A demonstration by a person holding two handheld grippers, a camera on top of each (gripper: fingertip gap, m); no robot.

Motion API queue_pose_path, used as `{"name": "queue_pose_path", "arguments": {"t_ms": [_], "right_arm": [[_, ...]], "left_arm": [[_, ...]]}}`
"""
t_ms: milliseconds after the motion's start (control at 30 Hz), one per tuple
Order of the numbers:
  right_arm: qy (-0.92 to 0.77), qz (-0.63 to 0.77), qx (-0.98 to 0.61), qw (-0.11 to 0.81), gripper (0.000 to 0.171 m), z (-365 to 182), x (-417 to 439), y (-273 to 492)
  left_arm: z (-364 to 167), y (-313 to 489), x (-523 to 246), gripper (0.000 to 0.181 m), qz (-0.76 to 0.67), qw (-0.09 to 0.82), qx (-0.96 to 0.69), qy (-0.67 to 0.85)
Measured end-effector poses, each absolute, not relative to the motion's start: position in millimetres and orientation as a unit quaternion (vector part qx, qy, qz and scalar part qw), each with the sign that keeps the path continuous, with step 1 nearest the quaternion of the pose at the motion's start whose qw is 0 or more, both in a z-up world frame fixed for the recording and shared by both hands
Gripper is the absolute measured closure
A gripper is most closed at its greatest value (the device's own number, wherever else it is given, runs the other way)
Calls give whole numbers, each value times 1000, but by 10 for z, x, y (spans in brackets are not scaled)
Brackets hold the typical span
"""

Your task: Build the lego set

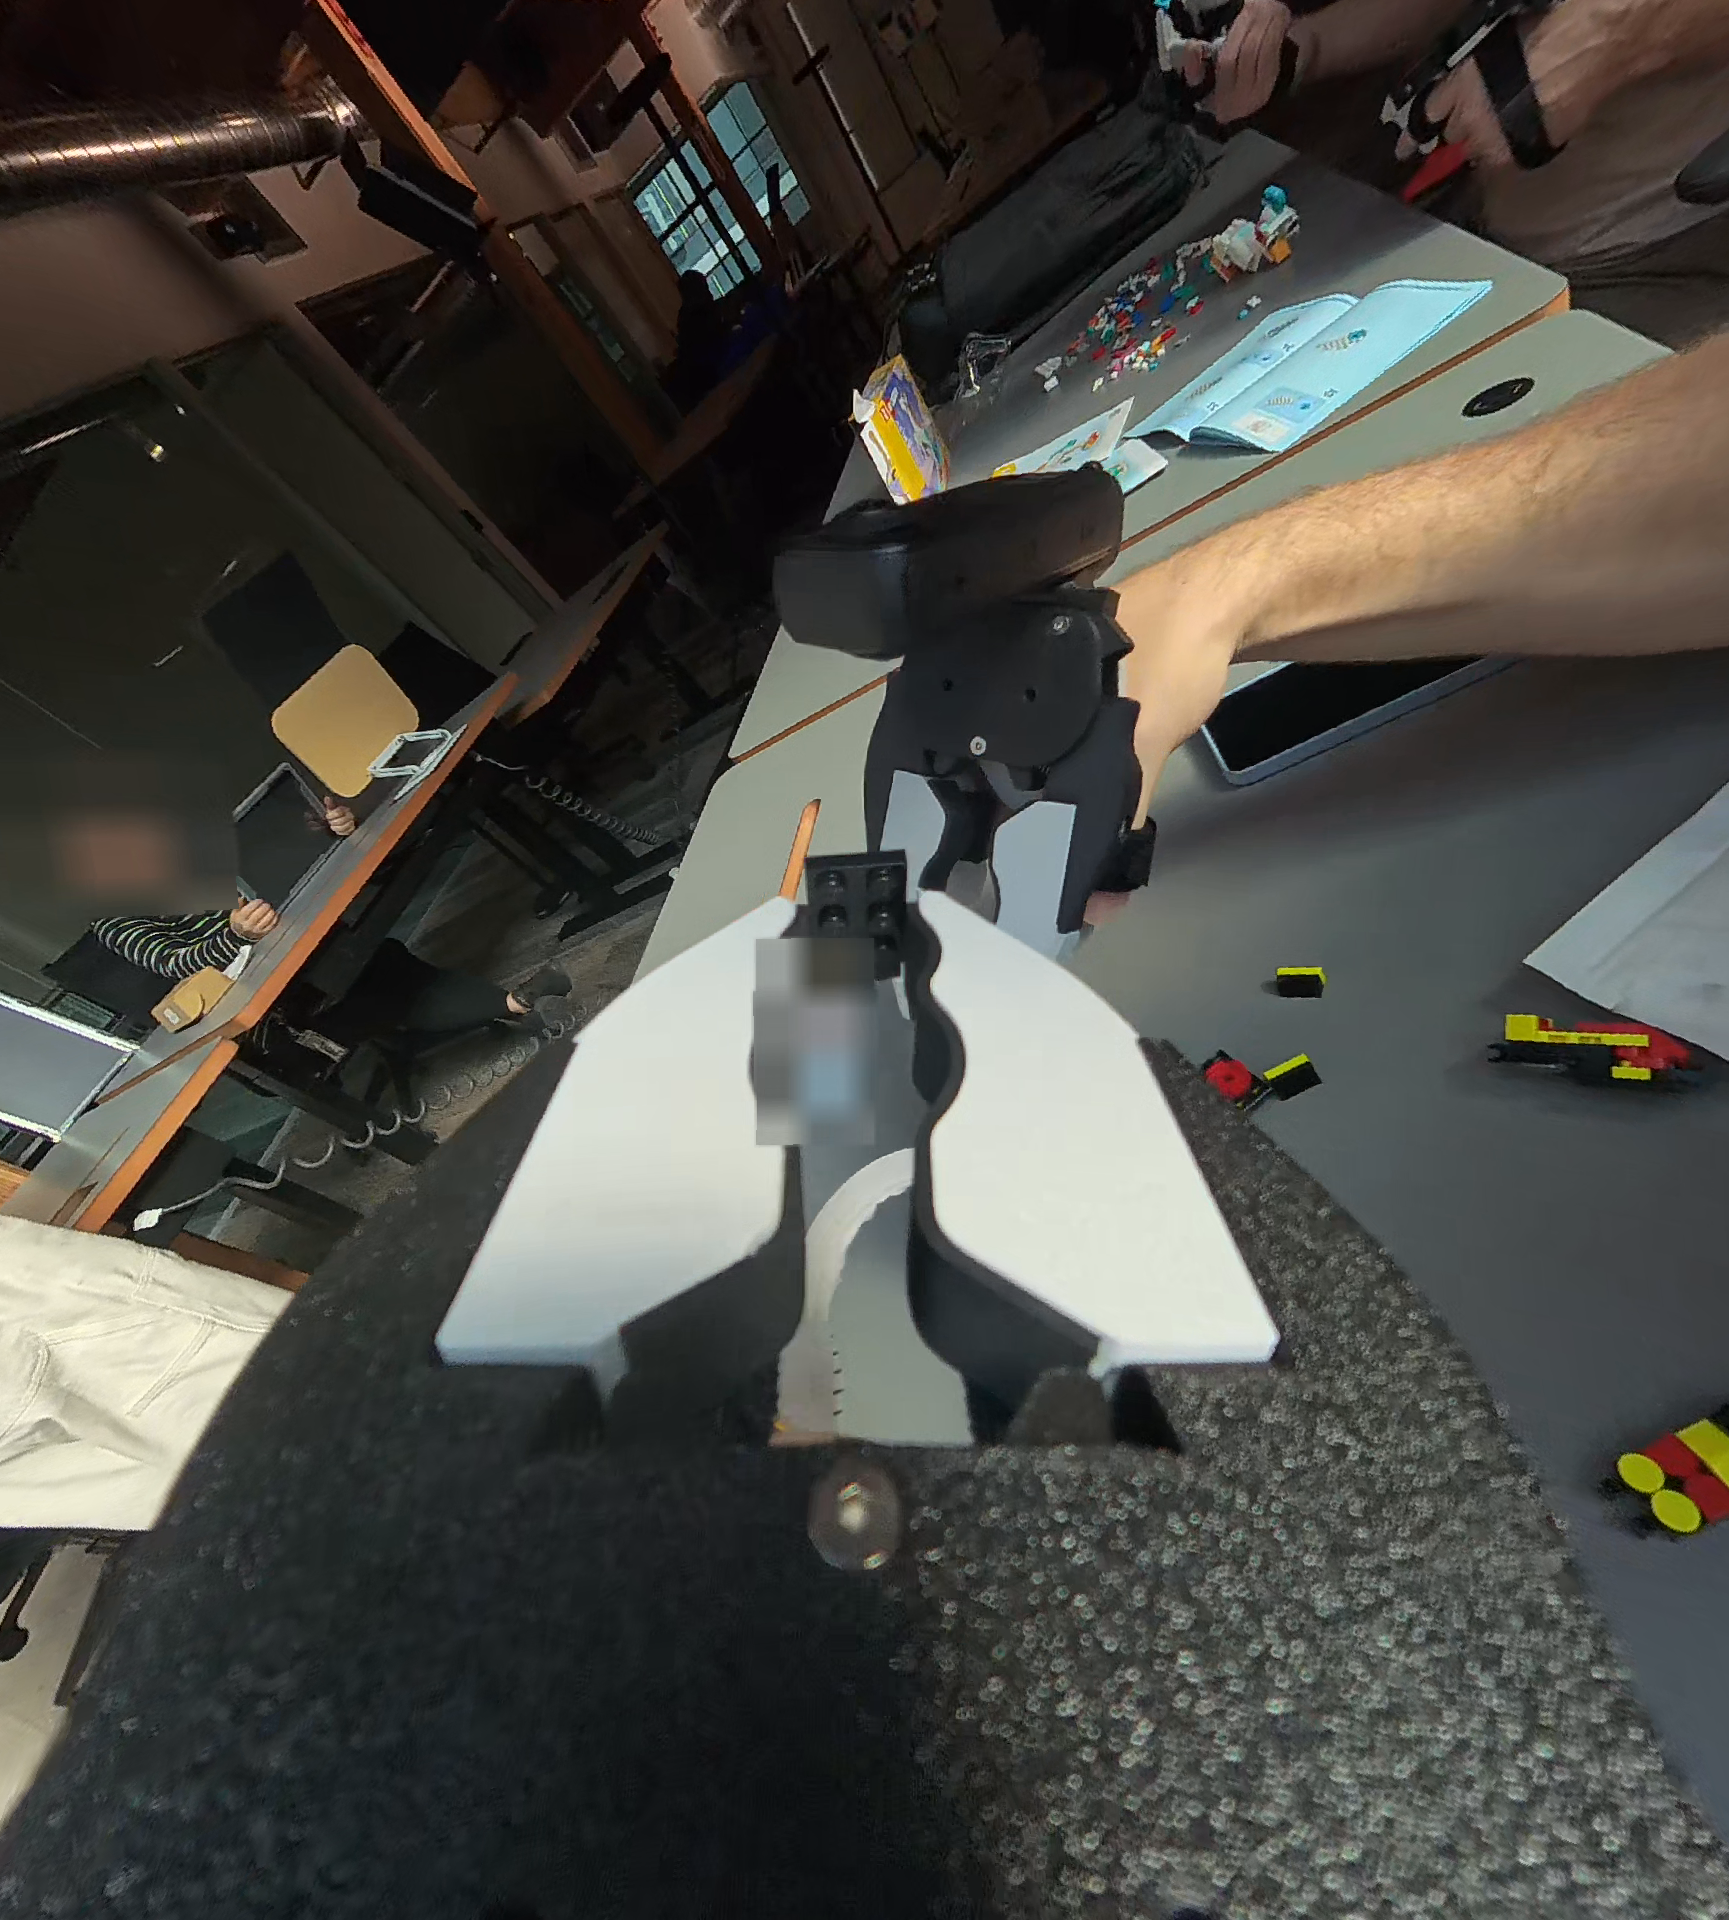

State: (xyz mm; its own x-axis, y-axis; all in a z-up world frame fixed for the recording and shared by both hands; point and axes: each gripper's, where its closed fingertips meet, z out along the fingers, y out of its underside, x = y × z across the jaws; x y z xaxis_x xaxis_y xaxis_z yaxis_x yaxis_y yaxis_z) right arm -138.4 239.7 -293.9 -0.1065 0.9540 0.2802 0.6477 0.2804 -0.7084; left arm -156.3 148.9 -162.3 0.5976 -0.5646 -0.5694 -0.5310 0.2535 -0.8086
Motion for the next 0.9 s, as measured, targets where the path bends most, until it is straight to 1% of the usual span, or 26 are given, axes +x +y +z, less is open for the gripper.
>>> {"name": "queue_pose_path", "arguments": {"t_ms": [100,167,267,367,500,533,633,700,767,900], "right_arm": [[-686,233,-557,406,142,-2712,-1385,2457],[-691,237,-559,393,148,-2755,-1370,2446],[-709,191,-553,393,157,-2876,-1344,2509],[-712,224,-535,397,164,-2776,-1363,2416],[-727,258,-509,381,164,-2735,-1318,2302],[-730,265,-503,378,163,-2733,-1312,2280],[-735,260,-498,380,152,-2731,-1322,2276],[-733,254,-483,405,142,-2670,-1356,2270],[-736,254,-468,419,136,-2608,-1373,2235],[-745,213,-423,470,137,-2460,-1356,2217]], "left_arm": [[-1665,1539,-1592,165,27,646,-614,452],[-1704,1561,-1581,165,34,640,-617,456],[-1758,1582,-1559,165,36,633,-621,461],[-1782,1589,-1556,165,36,628,-624,463],[-1827,1623,-1569,165,28,625,-632,457],[-1846,1639,-1571,165,25,624,-635,454],[-1946,1708,-1563,165,25,615,-648,449],[-2029,1778,-1532,164,26,610,-655,445],[-2138,1875,-1459,164,27,601,-653,460],[-2288,2130,-1414,164,46,575,-644,502]]}}
